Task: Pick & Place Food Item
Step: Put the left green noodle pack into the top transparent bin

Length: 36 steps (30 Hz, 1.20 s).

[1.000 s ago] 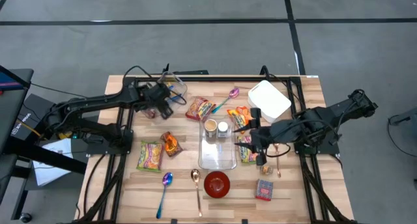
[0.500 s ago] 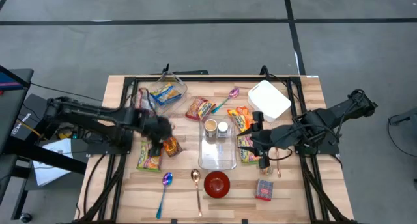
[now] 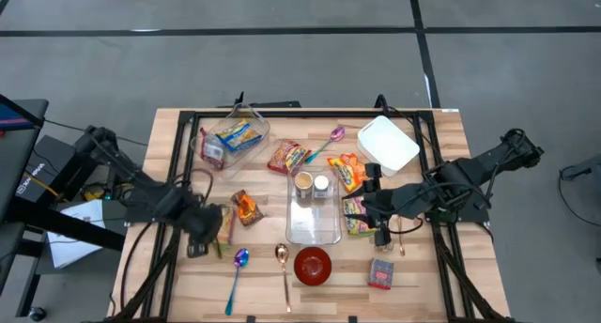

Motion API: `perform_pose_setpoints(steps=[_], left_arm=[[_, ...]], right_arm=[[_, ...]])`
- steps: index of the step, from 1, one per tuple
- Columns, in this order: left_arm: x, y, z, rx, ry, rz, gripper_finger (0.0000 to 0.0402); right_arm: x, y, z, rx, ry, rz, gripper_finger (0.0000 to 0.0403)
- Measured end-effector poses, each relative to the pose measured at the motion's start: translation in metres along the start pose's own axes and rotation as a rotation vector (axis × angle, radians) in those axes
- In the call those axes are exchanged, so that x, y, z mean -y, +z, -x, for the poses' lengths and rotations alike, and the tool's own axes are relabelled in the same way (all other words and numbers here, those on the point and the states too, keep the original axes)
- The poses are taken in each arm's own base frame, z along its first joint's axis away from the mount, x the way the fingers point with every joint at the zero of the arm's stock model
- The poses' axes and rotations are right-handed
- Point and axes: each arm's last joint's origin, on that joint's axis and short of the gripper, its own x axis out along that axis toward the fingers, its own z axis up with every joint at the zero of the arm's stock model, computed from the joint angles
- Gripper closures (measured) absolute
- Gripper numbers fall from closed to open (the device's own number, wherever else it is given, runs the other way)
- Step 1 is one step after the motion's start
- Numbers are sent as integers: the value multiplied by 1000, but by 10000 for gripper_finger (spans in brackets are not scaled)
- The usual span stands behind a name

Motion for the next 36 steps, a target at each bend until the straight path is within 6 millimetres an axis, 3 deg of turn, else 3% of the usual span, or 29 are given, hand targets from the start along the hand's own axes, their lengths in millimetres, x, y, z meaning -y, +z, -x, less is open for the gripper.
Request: perform_pose_setpoints(steps=[4, 8, 18, 23, 29, 36], left_arm=[[26, -11, -2, 71, -86, -62, 231], [43, -22, -13, 127, -17, -103, 236], [73, -37, -79, 148, 254, -237, 231], [76, -40, -98, 139, 338, -264, 238], [76, -40, -100, 150, 354, -254, 252], [73, -37, -78, 237, 292, -234, 261]], right_arm=[[0, 0, 0, -2, 0, -3, 223], [0, 0, 0, -3, 0, -6, 223], [-8, -1, 4, 0, 22, -5, 223], [-12, -1, 6, 6, 12, -2, 223], [-12, -1, 6, 6, 10, -16, 223], [-12, -1, 6, 6, 9, -17, 223]])
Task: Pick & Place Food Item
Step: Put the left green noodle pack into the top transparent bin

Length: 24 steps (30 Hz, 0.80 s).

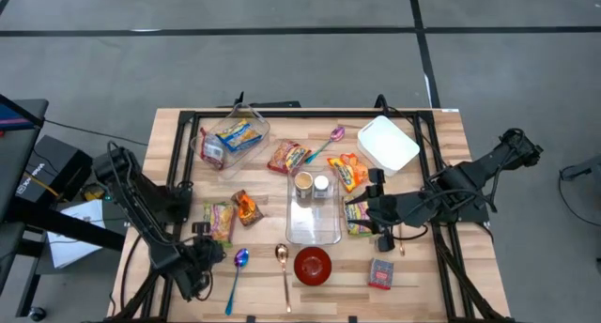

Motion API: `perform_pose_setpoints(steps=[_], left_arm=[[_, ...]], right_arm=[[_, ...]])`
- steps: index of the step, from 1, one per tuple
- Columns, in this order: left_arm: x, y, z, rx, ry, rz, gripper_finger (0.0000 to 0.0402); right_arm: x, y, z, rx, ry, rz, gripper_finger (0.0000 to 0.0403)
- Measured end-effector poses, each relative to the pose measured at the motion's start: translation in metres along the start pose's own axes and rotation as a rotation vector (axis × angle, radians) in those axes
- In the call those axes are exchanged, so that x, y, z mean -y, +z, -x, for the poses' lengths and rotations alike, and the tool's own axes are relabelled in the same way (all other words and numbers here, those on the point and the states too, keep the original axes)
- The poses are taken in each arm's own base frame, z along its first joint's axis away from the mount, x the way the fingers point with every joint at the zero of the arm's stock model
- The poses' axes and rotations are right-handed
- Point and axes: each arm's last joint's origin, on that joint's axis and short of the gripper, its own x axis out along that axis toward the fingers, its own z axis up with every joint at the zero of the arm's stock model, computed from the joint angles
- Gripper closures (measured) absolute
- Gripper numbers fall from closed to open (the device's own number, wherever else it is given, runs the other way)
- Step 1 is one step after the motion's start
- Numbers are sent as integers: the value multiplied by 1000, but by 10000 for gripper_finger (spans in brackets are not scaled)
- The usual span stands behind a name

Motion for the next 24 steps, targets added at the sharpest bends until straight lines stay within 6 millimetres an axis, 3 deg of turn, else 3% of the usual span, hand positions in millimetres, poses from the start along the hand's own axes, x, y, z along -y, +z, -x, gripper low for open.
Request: perform_pose_setpoints(steps=[7, 16, 24], left_arm=[[-3, 1, 3, 23, 14, 33, 262], [-4, -11, -17, -64, 76, 9, 262], [-2, -13, -22, -74, 98, -2, 262]], right_arm=[[0, 0, 0, -1, 1, 1, 223], [0, -1, 0, -5, 0, 3, 223], [0, 0, 0, -3, -7, 2, 223]])
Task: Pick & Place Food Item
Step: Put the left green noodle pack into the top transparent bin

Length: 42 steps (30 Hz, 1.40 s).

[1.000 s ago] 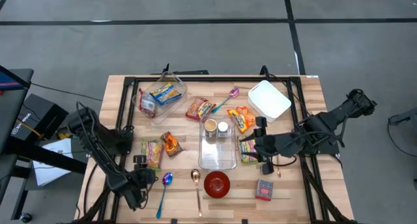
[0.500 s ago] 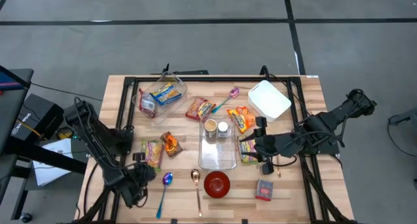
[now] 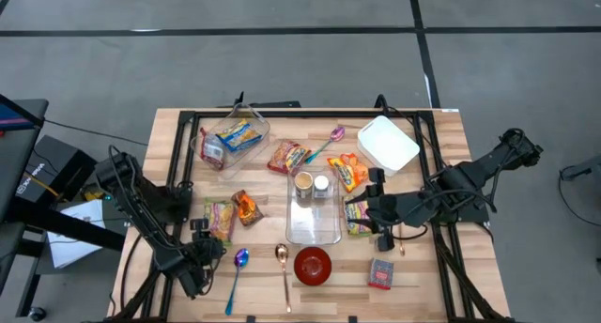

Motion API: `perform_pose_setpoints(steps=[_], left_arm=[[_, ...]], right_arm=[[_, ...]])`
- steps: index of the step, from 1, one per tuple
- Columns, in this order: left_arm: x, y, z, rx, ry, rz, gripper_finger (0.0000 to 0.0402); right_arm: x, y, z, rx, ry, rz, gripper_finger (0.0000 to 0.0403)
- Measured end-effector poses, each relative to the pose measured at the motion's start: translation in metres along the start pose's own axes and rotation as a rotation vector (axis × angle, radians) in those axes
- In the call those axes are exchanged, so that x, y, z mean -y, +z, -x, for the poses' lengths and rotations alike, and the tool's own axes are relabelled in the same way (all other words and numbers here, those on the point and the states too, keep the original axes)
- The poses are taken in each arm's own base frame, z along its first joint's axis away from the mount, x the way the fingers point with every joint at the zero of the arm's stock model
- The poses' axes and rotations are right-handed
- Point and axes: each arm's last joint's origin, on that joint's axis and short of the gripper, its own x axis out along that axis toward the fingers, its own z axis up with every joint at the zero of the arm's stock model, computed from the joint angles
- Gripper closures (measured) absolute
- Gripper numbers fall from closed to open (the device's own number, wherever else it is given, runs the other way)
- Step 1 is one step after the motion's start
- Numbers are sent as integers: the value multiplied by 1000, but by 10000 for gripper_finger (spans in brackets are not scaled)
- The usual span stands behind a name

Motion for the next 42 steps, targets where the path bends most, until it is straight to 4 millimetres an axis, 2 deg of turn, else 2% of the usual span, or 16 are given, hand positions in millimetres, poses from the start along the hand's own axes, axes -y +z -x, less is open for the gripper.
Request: perform_pose_setpoints(steps=[22, 28, 35, 42], left_arm=[[-3, 2, -1, -4, 22, 15, 266], [-6, 1, -1, 1, 59, 4, 308], [-9, 1, -2, -9, 81, 21, 390], [-11, 4, -3, -15, 91, 34, 400]], right_arm=[[0, 0, 0, 0, 0, 0, 223], [0, 0, 0, 0, 0, 0, 223], [0, 0, 0, 1, 0, 0, 223], [0, 0, 0, 0, 1, -7, 223]])
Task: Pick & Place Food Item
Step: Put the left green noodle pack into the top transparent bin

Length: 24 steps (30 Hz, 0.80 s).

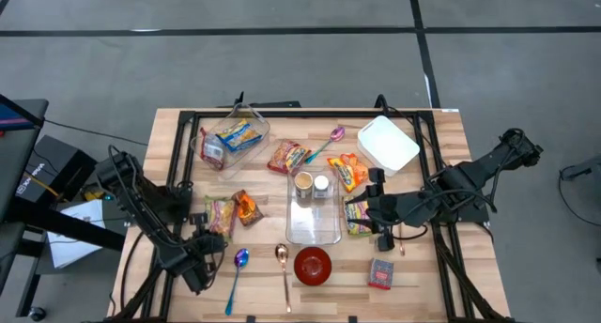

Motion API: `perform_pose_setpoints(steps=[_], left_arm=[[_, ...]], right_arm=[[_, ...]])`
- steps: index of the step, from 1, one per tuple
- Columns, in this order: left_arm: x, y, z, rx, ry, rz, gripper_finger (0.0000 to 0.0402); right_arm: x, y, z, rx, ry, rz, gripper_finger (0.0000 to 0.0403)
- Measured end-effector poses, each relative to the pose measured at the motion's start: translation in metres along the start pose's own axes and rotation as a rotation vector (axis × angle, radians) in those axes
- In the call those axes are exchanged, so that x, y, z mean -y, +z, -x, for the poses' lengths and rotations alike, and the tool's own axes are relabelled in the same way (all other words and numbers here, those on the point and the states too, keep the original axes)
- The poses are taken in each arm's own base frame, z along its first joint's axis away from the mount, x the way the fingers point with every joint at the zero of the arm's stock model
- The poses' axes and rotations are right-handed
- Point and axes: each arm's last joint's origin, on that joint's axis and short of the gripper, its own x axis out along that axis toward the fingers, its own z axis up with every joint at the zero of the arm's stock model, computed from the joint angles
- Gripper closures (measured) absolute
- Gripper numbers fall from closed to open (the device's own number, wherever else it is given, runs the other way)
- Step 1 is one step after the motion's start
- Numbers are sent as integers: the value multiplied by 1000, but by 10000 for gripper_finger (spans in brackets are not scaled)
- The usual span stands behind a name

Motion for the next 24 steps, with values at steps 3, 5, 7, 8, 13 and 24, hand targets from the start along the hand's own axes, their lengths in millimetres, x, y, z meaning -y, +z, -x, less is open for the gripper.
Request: perform_pose_setpoints(steps=[3, 5, 7, 8, 13, 24], left_arm=[[0, 0, 0, 3, 2, -1, 401], [0, 0, 0, 4, 2, -1, 401], [0, 0, 0, 4, 2, -1, 401], [0, 0, 0, 4, 2, -1, 401], [1, 1, 0, 12, -8, 5, 401], [15, -11, 10, 177, -57, -43, 401]], right_arm=[[0, 0, 0, 0, 0, 0, 223], [0, 0, 0, 0, 0, 0, 223], [0, 0, 0, -1, 0, 0, 223], [0, 0, 0, -3, 0, 1, 223], [0, -1, 0, -6, 0, 3, 223], [0, -1, 0, -7, 0, -26, 223]])
